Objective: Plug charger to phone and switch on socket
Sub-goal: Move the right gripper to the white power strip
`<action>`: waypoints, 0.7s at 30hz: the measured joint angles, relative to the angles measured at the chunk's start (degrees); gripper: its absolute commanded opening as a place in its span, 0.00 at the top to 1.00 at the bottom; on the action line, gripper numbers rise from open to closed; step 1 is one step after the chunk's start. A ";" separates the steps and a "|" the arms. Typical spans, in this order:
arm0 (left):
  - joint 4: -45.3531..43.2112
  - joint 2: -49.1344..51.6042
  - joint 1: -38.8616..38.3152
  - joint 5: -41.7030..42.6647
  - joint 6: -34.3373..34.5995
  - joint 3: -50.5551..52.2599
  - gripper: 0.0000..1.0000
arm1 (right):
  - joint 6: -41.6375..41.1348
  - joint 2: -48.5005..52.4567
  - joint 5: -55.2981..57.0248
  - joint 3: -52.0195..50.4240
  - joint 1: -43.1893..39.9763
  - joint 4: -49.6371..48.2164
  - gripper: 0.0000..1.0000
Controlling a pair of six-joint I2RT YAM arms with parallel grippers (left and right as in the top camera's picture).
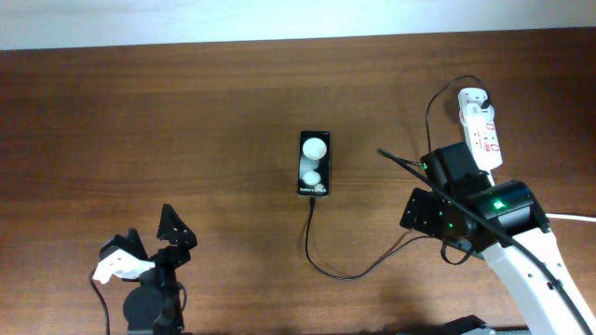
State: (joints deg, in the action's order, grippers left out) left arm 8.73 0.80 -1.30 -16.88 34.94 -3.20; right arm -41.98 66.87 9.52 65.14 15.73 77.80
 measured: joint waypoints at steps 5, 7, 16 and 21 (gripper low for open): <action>0.00 0.00 0.00 0.00 0.00 0.00 0.01 | 0.02 0.00 0.00 0.00 0.00 0.04 0.01; 0.00 0.00 0.00 0.00 0.00 0.00 0.01 | -0.02 0.00 0.00 0.00 0.00 0.15 0.01; 0.00 0.02 0.00 0.04 -0.02 0.00 0.01 | 2.97 3.32 -0.48 0.07 -12.96 -0.22 0.94; 0.02 0.22 0.00 0.17 0.00 0.00 0.01 | 5.49 16.17 -0.87 7.45 -23.34 -0.50 0.96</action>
State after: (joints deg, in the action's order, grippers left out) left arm 8.75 1.02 -1.30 -16.71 34.94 -3.20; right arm -36.49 83.05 8.64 72.60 -7.62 77.30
